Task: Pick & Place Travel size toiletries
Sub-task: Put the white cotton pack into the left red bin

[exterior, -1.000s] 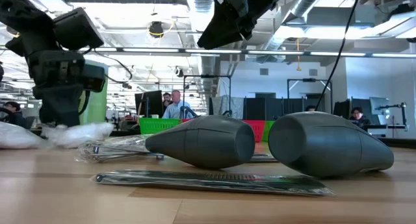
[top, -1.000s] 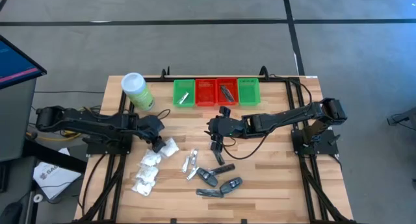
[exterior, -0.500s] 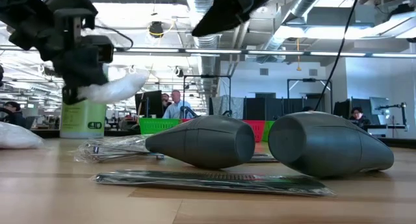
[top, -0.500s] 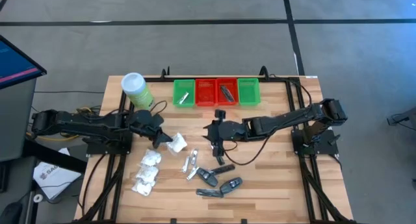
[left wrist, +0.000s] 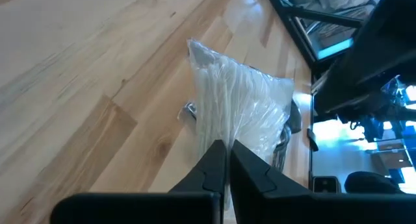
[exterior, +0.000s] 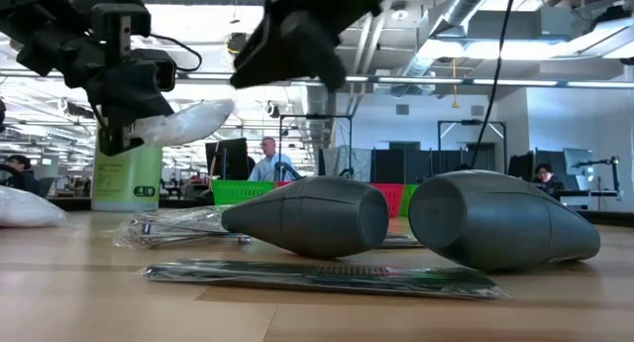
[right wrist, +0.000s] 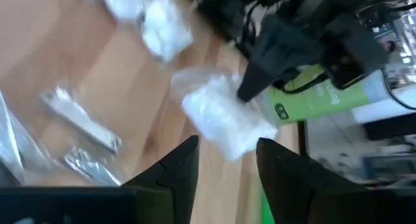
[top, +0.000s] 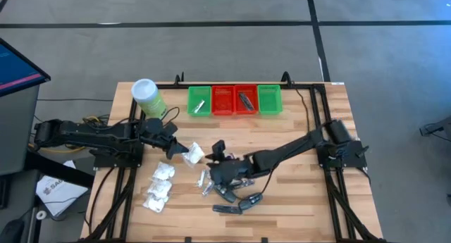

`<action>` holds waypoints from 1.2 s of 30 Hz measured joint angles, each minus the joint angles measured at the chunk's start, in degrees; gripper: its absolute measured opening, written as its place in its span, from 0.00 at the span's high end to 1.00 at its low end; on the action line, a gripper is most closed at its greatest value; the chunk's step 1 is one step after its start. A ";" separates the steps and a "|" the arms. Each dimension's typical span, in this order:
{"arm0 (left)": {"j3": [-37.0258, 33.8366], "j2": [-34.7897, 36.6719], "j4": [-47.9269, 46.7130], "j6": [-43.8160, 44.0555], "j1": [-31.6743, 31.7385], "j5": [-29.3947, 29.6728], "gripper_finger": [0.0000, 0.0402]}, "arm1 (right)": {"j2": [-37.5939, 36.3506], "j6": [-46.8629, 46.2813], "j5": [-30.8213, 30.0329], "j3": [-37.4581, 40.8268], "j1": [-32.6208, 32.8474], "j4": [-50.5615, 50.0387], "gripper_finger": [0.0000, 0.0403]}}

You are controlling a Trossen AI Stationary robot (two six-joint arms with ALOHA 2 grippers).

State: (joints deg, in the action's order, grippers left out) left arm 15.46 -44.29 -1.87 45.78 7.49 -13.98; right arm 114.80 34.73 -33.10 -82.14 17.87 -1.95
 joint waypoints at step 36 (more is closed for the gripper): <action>0.02 0.00 10.43 10.19 0.11 -5.81 0.99 | 4.62 16.88 -9.40 -3.85 -1.52 5.41 0.61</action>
State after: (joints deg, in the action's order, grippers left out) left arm 15.49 -44.29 8.56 55.96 7.60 -19.78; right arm 119.42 51.62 -42.50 -86.00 16.35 3.46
